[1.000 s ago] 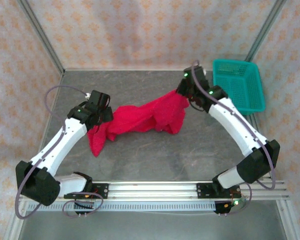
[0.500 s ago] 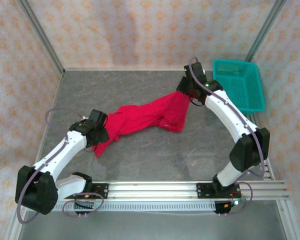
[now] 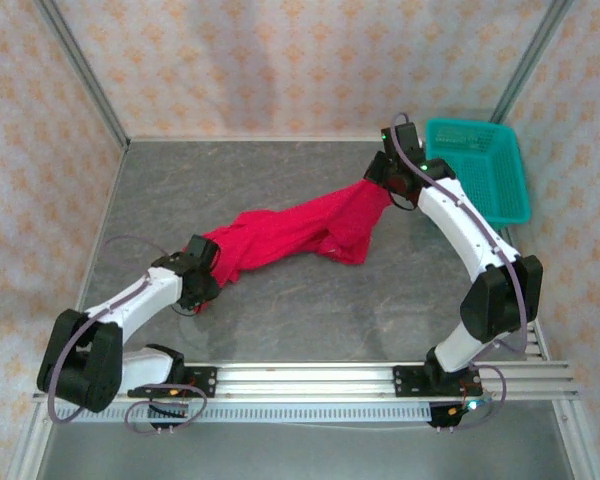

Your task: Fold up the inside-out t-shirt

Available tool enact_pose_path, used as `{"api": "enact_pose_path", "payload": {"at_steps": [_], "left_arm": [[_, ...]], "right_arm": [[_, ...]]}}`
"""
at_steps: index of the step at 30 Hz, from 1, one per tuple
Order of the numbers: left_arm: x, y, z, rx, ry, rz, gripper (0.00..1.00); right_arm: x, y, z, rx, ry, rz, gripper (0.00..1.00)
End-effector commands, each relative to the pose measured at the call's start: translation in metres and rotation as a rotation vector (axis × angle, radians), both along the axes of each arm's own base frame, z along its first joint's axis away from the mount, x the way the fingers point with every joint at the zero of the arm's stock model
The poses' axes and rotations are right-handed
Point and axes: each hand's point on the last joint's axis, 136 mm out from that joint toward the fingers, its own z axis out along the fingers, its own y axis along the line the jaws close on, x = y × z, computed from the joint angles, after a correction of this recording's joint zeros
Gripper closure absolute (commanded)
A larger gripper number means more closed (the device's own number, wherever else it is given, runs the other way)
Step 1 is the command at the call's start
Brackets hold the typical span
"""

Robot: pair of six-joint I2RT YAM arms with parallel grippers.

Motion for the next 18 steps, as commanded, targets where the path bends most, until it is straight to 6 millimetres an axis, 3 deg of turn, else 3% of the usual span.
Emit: {"api": "enact_pose_path", "payload": {"at_steps": [1, 4, 6, 10, 14, 18], "left_arm": [[0.011, 0.002, 0.004, 0.005, -0.037, 0.019, 1.00], [0.020, 0.013, 0.036, 0.076, -0.085, 0.022, 1.00], [0.028, 0.026, 0.075, 0.143, -0.153, 0.034, 1.00], [0.049, 0.048, 0.192, 0.227, -0.416, 0.090, 1.00], [0.053, 0.064, 0.309, 0.252, -0.706, 0.159, 1.00], [0.044, 0.070, 0.390, 0.243, -0.906, 0.188, 1.00]], "right_arm": [[-0.004, -0.007, 0.009, -0.010, -0.013, 0.002, 1.00], [-0.005, -0.013, 0.020, -0.012, -0.029, -0.008, 1.00], [-0.006, -0.017, 0.032, -0.012, -0.050, -0.015, 1.00], [-0.011, -0.034, 0.073, -0.019, -0.128, -0.057, 1.00], [-0.025, -0.053, 0.133, -0.014, -0.261, -0.107, 1.00], [-0.052, -0.063, 0.194, 0.013, -0.403, -0.112, 1.00]]}}
